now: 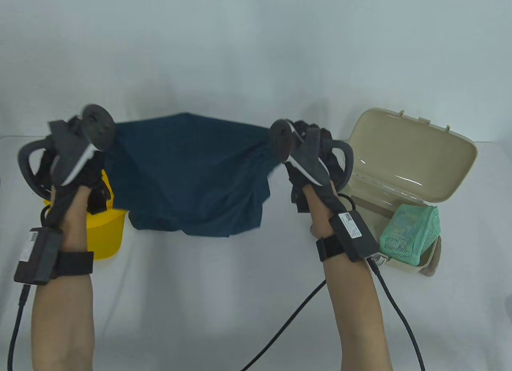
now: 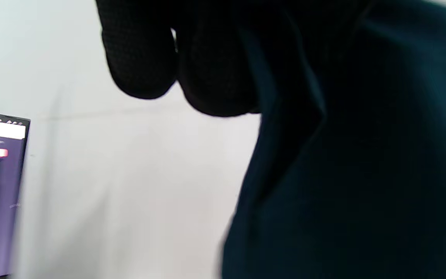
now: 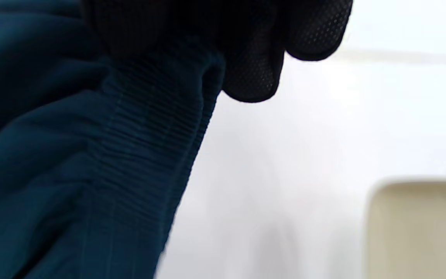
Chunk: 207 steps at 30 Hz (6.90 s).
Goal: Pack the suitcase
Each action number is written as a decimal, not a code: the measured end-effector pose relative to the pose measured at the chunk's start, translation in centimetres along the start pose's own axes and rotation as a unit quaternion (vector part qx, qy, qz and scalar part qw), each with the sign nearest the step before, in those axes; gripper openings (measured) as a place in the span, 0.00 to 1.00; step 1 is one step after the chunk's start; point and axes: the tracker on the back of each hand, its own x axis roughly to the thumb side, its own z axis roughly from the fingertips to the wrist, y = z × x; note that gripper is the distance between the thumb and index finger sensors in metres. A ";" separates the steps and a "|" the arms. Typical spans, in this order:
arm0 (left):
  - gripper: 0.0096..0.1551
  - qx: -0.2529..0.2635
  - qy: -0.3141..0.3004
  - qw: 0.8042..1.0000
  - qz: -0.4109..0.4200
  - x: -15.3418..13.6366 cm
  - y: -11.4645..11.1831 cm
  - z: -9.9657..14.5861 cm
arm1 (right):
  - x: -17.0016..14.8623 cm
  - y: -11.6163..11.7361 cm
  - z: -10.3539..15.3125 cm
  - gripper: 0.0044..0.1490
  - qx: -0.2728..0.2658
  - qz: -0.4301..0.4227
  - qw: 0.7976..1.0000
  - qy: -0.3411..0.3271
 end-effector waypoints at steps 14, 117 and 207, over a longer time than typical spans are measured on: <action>0.22 -0.375 -0.246 0.872 -0.195 -5.1 -17.0 16.0 | -5.7 15.7 17.2 0.27 0.159 0.124 0.962 -0.186; 0.55 -0.451 -0.150 0.861 -0.181 1.1 -30.7 12.1 | 0.2 25.5 9.1 0.60 0.479 0.103 0.869 -0.071; 0.22 -0.216 -0.155 0.909 -0.321 10.8 -23.7 5.1 | -8.9 18.3 12.1 0.31 0.487 0.017 0.873 0.010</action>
